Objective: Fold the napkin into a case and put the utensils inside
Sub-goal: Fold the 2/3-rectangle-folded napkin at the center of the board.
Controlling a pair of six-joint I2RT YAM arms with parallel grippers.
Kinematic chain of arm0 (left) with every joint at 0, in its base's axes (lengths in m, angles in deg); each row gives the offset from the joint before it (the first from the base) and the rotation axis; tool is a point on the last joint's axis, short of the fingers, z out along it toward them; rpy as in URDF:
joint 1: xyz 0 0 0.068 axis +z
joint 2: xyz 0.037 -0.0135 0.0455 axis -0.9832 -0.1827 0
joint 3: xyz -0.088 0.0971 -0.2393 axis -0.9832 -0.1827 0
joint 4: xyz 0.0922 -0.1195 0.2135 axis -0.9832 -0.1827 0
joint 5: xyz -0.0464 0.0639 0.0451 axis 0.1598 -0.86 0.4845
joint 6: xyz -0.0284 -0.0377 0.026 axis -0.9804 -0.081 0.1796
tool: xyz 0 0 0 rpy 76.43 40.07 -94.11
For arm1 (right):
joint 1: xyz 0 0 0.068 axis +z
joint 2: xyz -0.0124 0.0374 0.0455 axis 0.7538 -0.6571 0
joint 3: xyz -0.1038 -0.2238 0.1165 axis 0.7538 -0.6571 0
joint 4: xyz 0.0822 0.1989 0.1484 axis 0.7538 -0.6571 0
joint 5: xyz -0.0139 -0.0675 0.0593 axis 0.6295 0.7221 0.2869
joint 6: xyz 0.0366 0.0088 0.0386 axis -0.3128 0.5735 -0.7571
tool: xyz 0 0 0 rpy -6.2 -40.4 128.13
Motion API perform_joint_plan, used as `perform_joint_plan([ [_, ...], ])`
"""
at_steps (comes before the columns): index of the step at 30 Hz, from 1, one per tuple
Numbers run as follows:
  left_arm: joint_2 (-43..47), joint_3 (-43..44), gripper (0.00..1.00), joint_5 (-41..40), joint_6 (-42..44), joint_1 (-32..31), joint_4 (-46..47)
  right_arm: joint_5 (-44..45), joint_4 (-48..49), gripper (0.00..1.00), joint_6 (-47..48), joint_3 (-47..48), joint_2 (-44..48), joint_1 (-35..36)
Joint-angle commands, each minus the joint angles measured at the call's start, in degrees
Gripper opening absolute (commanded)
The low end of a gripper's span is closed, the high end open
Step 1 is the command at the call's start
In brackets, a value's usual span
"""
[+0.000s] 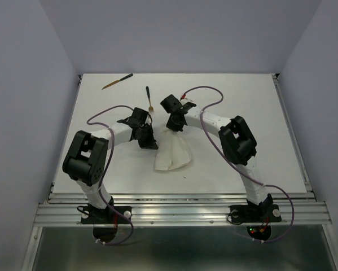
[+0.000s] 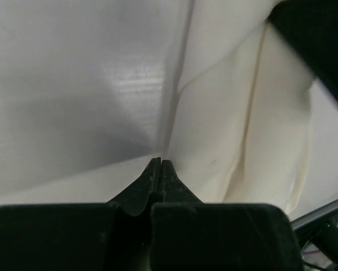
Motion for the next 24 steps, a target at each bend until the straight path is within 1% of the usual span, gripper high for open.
perform_joint_plan([
  [1,2.66,-4.29,0.0,6.44,-2.42,-2.33,4.22,1.21,-4.65,0.01,-1.9,-1.48,-3.61,-0.17],
  [4,-0.05,-5.0,0.0,6.36,-3.56,-4.96,5.81,0.77,-4.65,0.01,-1.99,-1.48,-3.79,-0.17],
  [8,-2.97,-3.77,0.0,4.78,-3.74,-6.02,5.02,1.12,-4.65,0.01,-1.99,-2.01,-3.27,-0.17],
  [9,-2.53,-3.42,0.0,3.82,-3.74,-6.11,4.15,1.29,-4.65,0.01,-1.9,-2.19,-3.09,-0.17],
  [11,0.18,-2.19,0.0,-1.79,-3.92,-6.11,1.51,2.0,-4.65,0.01,-1.99,-2.89,-2.3,-0.69],
  [16,4.5,2.38,0.0,-9.1,-4.27,-6.11,-4.81,2.7,-4.56,0.01,-2.34,-3.42,-1.68,-0.7],
  [19,5.82,3.78,0.0,-12.0,-5.67,-6.02,-4.65,2.88,-4.65,0.01,-2.69,-3.77,-1.42,-0.7],
  [24,4.25,5.45,0.0,-9.82,-6.2,-5.85,-1.23,2.88,-4.65,0.01,-2.69,-4.03,-1.07,-0.7],
])
